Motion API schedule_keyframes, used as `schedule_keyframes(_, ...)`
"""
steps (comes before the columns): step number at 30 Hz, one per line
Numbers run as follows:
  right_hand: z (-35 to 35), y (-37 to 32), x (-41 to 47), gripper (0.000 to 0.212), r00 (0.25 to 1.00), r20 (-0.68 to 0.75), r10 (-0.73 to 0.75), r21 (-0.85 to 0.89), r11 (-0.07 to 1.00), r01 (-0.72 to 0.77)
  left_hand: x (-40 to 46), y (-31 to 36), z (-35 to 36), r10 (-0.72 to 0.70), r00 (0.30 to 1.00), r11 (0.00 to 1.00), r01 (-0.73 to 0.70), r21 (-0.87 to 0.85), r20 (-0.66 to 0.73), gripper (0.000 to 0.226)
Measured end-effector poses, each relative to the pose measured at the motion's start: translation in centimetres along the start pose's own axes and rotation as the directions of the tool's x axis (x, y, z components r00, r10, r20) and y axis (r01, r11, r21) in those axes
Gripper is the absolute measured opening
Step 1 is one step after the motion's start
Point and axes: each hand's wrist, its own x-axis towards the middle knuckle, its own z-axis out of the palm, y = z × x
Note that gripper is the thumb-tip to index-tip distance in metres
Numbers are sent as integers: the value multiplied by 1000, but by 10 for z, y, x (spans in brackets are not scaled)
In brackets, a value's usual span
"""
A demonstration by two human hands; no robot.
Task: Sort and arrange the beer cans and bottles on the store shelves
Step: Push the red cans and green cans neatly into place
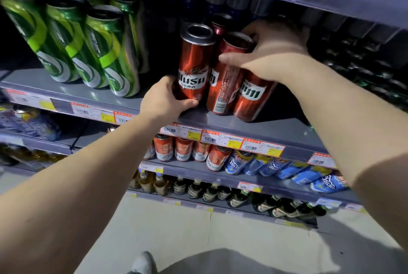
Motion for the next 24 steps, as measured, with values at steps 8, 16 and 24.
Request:
schedule_keyframes(8,-12,10,2,76,989,127,-78,75,995,69,0,0,-1,-18,1000,1000,18,-9,10,82)
schedule_keyframes(16,-10,11,3,57,987,98,-127,49,991,123,-1,4,1,-22,1000,1000,22,6,-17,82)
schedule_keyframes(24,-12,17,3,57,981,118,-152,53,988,147,-2,5,3,-41,999,999,41,33,-21,86)
